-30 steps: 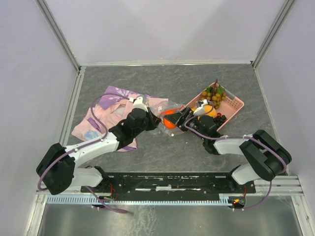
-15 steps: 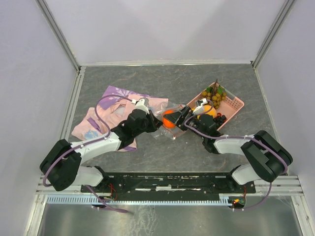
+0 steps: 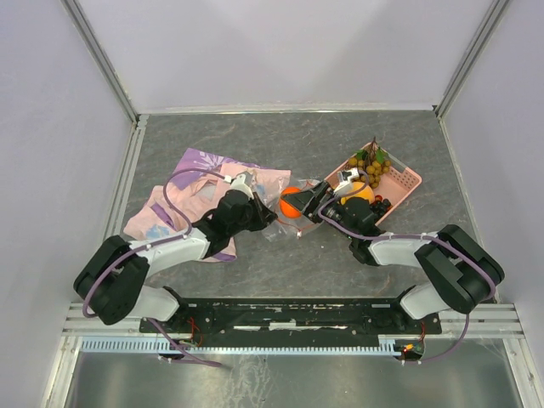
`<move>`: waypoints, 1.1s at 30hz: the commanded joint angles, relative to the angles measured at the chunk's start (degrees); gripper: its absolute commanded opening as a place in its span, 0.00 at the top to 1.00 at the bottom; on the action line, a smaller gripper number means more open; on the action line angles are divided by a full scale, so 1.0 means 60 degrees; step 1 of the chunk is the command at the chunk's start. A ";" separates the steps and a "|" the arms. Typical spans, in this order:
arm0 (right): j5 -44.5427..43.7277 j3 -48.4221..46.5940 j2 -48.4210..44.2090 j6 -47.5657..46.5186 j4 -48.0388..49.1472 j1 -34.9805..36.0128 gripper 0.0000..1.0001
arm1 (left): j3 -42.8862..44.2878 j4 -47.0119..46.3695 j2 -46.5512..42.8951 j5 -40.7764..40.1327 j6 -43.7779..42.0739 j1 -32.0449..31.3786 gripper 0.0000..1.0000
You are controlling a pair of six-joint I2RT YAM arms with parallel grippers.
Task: Open the zip-top bag and remove the fake food
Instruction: Pick up the fake fruit from the zipper food storage bag.
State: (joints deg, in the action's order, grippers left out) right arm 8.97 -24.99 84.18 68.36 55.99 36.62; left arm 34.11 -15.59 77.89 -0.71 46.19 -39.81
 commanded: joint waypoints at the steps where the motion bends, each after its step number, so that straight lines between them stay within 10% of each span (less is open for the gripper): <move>1: 0.0258 -0.0218 -0.0007 0.0068 0.1216 -0.0015 0.63 | 0.0496 -0.0462 0.0431 0.0720 0.0208 0.0059 0.97; 17: 0.0547 -0.1475 0.1303 0.0359 0.2832 -0.0035 0.64 | 0.0268 -0.0772 0.0853 0.1753 0.0068 0.0073 0.97; 33: 0.0389 -0.2492 -0.0214 -0.1269 -0.0219 -0.0606 0.63 | 0.0094 0.0202 -0.0057 0.1003 -0.0541 0.0175 0.97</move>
State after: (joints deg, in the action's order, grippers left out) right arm 11.33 -36.80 85.23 63.33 54.24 34.72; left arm 34.59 -17.10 78.87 6.55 46.09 -39.22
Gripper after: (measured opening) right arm 0.921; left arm 0.034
